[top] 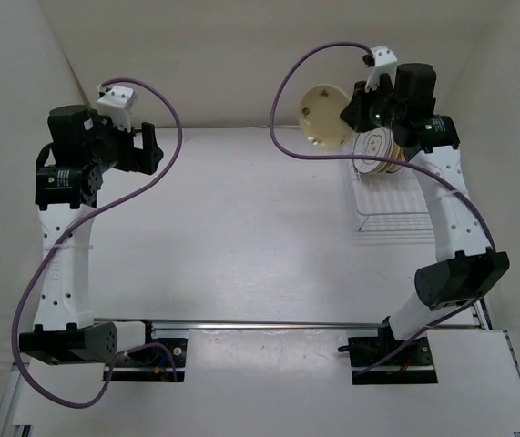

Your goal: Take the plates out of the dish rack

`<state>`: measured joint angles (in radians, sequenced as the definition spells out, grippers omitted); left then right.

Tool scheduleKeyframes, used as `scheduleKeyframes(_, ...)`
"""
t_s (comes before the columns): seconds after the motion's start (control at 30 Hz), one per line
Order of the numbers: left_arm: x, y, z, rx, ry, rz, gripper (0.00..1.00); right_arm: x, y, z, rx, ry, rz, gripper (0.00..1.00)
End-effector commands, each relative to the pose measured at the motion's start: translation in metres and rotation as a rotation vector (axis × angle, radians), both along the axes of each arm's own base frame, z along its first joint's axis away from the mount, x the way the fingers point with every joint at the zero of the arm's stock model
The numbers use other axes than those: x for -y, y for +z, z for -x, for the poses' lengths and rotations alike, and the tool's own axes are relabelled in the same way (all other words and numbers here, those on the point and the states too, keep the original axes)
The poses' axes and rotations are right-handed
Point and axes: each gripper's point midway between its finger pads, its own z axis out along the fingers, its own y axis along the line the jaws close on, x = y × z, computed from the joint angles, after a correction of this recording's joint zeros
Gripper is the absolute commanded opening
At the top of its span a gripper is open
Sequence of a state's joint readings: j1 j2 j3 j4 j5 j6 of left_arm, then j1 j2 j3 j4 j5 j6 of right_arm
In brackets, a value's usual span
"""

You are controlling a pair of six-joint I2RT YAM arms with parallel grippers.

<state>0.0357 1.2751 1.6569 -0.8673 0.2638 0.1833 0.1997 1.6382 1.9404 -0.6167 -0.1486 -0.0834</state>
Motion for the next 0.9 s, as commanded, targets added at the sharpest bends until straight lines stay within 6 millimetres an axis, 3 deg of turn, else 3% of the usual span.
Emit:
scheduleKeyframes(0.0, 0.050, -0.016, 0.024, -0.124, -0.264, 0.142, 1.00, -0.087, -0.035, 0.069, -0.308, 0.469, -0.326, 0.00)
scheduleKeyframes(0.07, 0.066, -0.039, 0.033, -0.219, -0.330, 0.235, 1.00, -0.107, -0.043, 0.090, -0.387, 0.557, -0.397, 0.00)
scheduleKeyframes(0.13, 0.074, -0.048, 0.038, -0.251, -0.365, 0.280, 1.00, -0.121, -0.066, 0.098, -0.464, 0.606, -0.410, 0.00)
scheduleKeyframes(0.2, 0.082, -0.058, 0.042, -0.304, -0.392, 0.338, 1.00, -0.137, -0.077, 0.108, -0.505, 0.665, -0.409, 0.00)
scheduleKeyframes(0.4, 0.106, -0.065, 0.057, -0.392, -0.542, 0.481, 1.00, -0.173, -0.102, 0.106, -0.638, 0.761, -0.478, 0.00)
scheduleKeyframes(0.43, 0.112, -0.068, 0.059, -0.418, -0.580, 0.523, 1.00, -0.180, -0.098, 0.105, -0.630, 0.783, -0.482, 0.00)
scheduleKeyframes(0.57, 0.119, -0.081, 0.062, -0.503, -0.597, 0.622, 1.00, -0.195, -0.110, 0.103, -0.686, 0.803, -0.505, 0.00)
scheduleKeyframes(0.7, 0.121, -0.104, 0.052, -0.581, -0.578, 0.680, 1.00, -0.210, -0.121, 0.101, -0.738, 0.836, -0.536, 0.00)
scheduleKeyframes(0.8, 0.122, -0.113, 0.043, -0.636, -0.542, 0.722, 0.89, -0.220, -0.121, 0.098, -0.761, 0.854, -0.557, 0.00)
scheduleKeyframes(0.87, 0.121, -0.118, 0.036, -0.646, -0.527, 0.726, 0.89, -0.227, -0.119, 0.098, -0.776, 0.865, -0.569, 0.00)
